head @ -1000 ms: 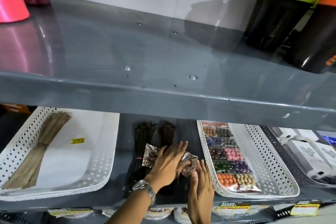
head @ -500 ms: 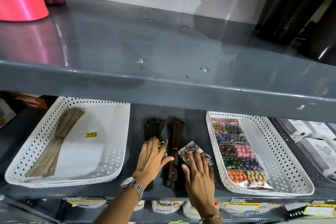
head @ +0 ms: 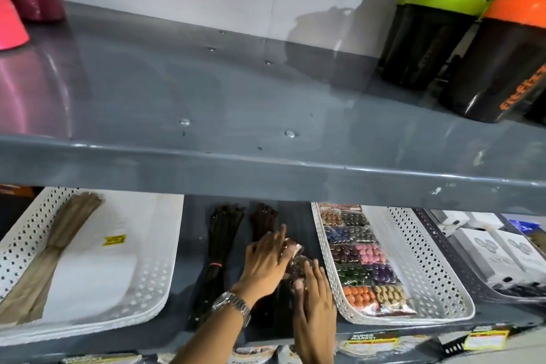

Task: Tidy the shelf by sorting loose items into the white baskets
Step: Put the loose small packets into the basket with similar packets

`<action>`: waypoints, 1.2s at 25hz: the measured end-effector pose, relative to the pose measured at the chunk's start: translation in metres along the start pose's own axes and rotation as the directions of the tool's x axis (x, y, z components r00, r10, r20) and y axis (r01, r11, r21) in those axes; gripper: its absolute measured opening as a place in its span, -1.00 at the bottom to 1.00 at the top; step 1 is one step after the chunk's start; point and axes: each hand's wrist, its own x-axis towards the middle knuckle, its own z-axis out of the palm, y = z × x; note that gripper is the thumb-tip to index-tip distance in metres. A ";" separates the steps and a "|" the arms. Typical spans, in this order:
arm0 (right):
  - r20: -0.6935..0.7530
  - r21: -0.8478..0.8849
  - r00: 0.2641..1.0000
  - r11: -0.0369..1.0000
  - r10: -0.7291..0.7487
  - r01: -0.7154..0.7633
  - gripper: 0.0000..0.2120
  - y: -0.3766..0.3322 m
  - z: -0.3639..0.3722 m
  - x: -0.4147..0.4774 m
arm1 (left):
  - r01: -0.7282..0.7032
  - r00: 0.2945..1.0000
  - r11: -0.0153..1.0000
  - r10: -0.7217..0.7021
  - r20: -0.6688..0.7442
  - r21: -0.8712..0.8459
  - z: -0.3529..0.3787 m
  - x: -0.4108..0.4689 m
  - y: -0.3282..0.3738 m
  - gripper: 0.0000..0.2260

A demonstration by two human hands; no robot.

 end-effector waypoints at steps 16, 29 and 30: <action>0.039 -0.298 0.999 0.954 -0.024 0.035 -0.53 0.013 0.032 0.023 | -0.066 0.998 0.960 0.064 0.014 0.272 -0.003 -0.022 -0.025 -0.51; 0.006 -0.214 1.000 0.977 0.003 -0.001 -0.59 -0.021 0.039 0.017 | 0.045 0.998 0.945 -0.031 -0.049 0.324 -0.029 -0.037 -0.069 -0.49; -0.078 -0.161 0.997 0.987 -0.016 0.003 -0.63 -0.024 0.034 0.025 | 0.094 0.995 0.949 -0.080 -0.060 0.300 -0.029 -0.040 -0.065 -0.43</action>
